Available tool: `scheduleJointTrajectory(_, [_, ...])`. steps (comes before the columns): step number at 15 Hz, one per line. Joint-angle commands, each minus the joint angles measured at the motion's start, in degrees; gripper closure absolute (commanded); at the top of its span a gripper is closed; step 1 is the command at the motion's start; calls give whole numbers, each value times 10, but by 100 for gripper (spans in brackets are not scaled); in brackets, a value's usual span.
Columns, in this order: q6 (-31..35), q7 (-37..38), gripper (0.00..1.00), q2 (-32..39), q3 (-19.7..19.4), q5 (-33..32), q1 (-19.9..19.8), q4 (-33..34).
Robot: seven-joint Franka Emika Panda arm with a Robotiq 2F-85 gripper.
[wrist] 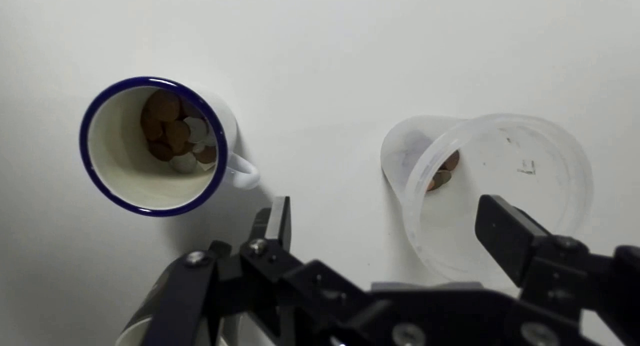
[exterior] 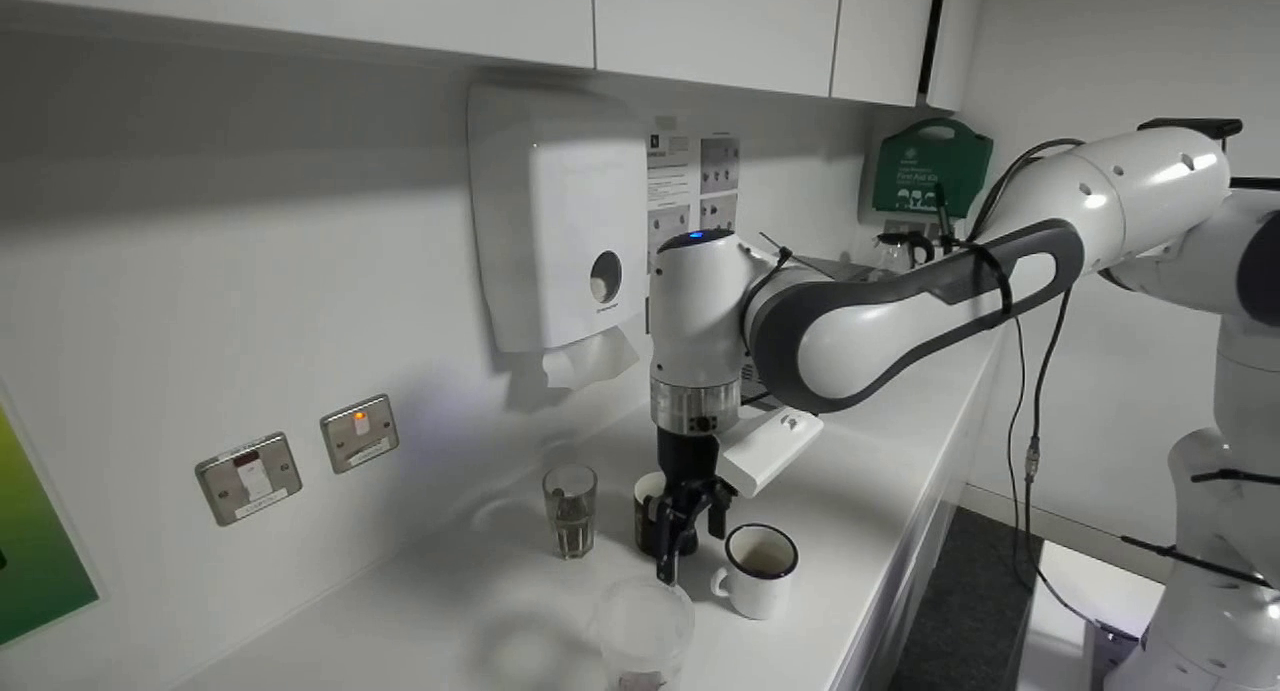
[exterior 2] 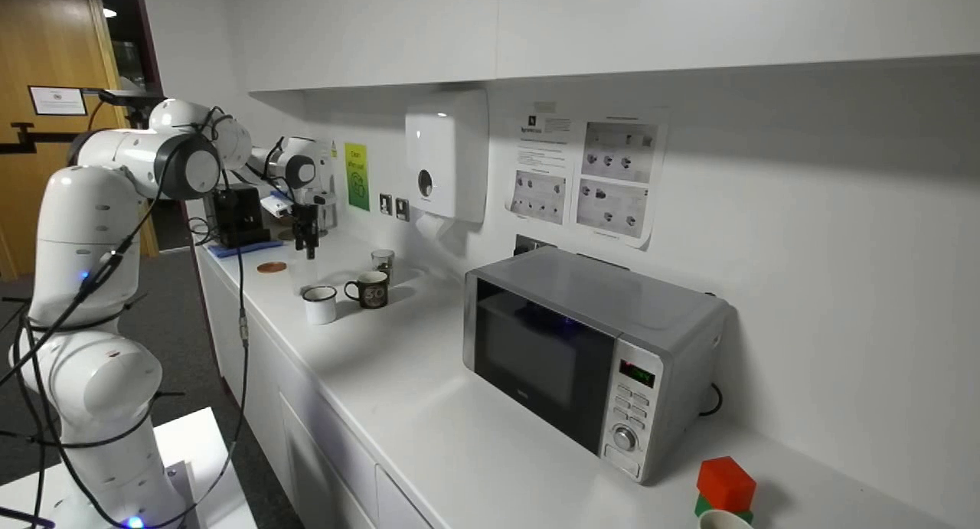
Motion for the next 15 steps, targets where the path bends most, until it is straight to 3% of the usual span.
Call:
scheduleJointTrajectory(1, [-25, 16, 0, 48, -6, -9, 19, 70])
scheduleJointTrajectory(6, [-31, 11, 0, 79, -16, -15, 37, 100])
scheduleJointTrajectory(13, [-50, 0, 0, 88, -31, -47, 43, 88])
scheduleJointTrajectory(14, [-54, -1, 1, 90, -33, -48, 43, 90])
scheduleJointTrajectory(15, [-57, -2, 9, 91, -33, -47, 42, 90])
